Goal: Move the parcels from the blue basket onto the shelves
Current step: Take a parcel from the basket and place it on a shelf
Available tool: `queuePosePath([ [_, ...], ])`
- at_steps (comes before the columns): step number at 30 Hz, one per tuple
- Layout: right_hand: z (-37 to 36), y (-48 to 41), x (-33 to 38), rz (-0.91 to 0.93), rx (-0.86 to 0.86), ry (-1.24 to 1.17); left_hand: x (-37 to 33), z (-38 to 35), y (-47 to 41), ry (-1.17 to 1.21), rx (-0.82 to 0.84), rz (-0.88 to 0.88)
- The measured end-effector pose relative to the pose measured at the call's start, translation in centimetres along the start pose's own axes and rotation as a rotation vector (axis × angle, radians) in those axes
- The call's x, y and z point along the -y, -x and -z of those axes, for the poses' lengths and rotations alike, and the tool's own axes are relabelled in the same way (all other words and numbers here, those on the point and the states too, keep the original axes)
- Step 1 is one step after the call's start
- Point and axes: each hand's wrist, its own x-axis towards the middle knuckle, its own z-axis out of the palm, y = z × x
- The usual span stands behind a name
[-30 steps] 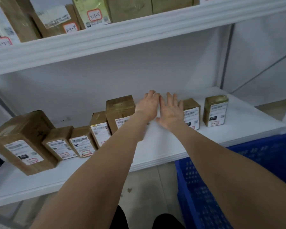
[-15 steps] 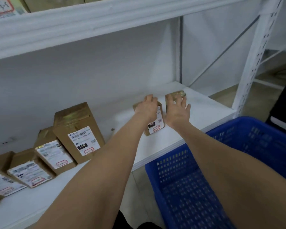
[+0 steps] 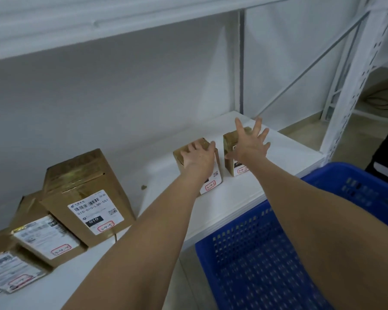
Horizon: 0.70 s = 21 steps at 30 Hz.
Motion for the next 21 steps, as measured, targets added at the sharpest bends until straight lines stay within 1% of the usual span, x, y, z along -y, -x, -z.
queuePosePath([
  [2,-0.7,-0.5,0.0,-0.008,0.033,-0.072,1.0,-0.4,0.0,0.007,0.000,-0.001],
  [4,-1.6,-0.5,0.7,0.040,0.009,-0.120,2.0,-0.5,0.2,0.008,0.007,0.013],
  [6,-2.6,0.1,2.4,0.108,0.004,-0.090,3.2,-0.6,0.6,0.017,0.015,0.031],
  [12,-6.0,2.6,8.6,0.278,0.077,-0.030,8.1,-1.4,2.6,0.043,0.016,0.121],
  [14,-6.6,3.2,9.6,0.314,0.107,0.011,9.4,-1.7,3.2,0.074,0.001,0.162],
  [18,-6.8,4.1,10.8,0.364,0.113,0.056,11.3,-1.7,4.2,0.173,-0.001,0.256],
  [21,-6.8,4.8,11.5,0.369,0.136,0.058,12.1,-1.5,4.9,0.166,0.024,0.253],
])
